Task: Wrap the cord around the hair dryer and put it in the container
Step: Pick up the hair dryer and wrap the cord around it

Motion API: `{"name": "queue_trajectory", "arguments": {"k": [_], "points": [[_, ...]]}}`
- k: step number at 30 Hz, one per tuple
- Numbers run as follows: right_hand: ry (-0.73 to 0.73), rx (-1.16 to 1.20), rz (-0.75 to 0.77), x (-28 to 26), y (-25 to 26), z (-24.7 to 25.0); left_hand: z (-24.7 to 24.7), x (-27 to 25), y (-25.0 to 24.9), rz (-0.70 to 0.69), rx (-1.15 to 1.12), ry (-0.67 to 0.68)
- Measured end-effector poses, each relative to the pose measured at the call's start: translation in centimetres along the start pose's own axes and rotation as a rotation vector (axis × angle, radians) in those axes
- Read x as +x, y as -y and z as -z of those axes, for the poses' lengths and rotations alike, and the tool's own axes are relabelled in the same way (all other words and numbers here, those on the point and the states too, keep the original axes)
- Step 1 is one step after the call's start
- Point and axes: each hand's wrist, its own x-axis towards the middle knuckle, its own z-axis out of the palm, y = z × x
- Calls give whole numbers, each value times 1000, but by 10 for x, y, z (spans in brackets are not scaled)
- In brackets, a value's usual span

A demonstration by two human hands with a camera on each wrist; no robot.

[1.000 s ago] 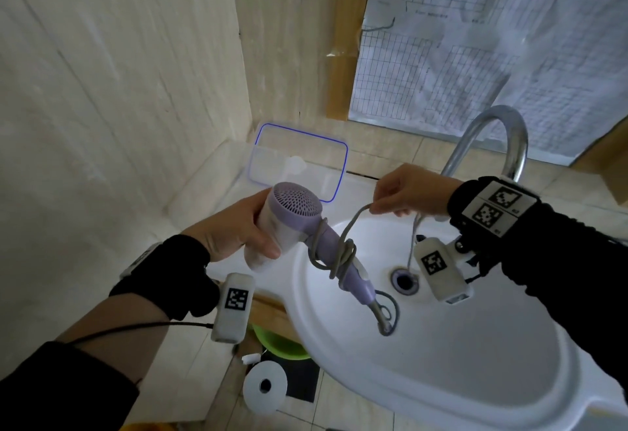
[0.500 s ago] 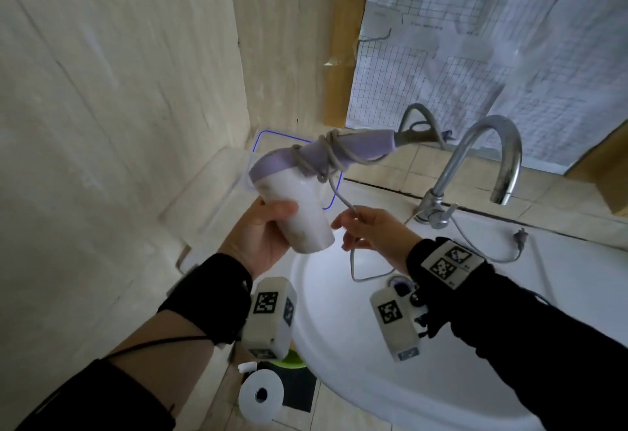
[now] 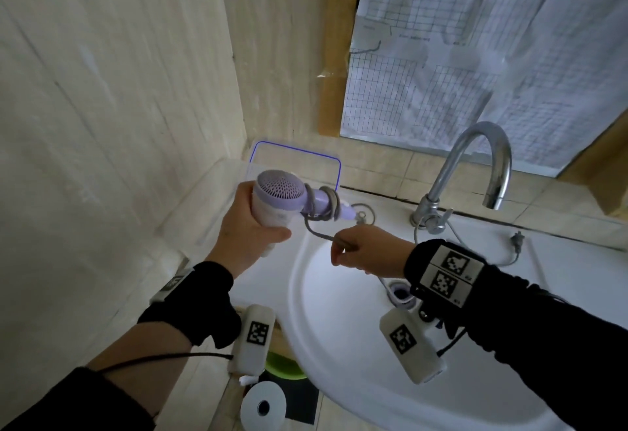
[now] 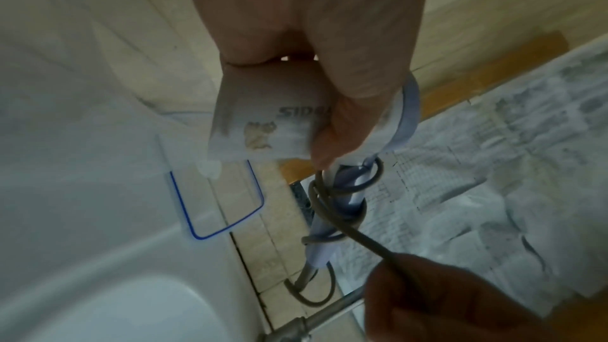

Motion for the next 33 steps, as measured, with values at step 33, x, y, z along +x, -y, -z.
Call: {"name": "queue_trajectory", "arguments": {"k": [33], "points": [[-351, 240, -29, -14, -31, 98, 35, -1, 3, 175, -559, 614]]}}
